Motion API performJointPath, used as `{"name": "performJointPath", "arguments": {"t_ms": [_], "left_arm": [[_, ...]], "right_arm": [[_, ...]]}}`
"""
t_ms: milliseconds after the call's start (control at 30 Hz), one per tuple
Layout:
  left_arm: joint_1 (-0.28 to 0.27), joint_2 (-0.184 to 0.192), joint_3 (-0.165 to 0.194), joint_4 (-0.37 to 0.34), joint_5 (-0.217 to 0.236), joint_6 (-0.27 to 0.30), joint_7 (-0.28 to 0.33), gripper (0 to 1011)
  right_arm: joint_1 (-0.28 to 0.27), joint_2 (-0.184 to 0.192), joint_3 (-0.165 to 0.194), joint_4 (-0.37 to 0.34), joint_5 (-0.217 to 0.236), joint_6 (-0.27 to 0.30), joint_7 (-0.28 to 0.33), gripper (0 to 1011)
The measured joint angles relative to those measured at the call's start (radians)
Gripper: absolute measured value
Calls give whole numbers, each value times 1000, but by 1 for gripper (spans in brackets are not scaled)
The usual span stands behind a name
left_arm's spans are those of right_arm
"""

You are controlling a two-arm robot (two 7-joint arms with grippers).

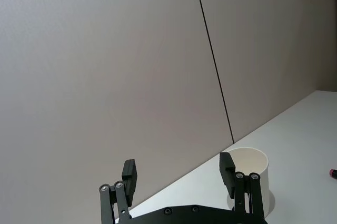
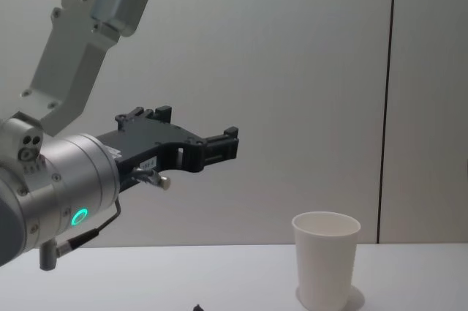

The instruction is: Place the pen into the pen holder.

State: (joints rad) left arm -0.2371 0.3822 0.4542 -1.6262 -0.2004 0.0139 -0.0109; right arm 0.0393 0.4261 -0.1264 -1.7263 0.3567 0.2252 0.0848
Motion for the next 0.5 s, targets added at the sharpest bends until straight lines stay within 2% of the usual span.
{"name": "performJointPath", "arguments": {"t_ms": [500], "left_arm": [[0,0,0,0,0,0,0,1003]], "right_arm": [[60,-26,-12,76,-15,130,9,1001]]}}
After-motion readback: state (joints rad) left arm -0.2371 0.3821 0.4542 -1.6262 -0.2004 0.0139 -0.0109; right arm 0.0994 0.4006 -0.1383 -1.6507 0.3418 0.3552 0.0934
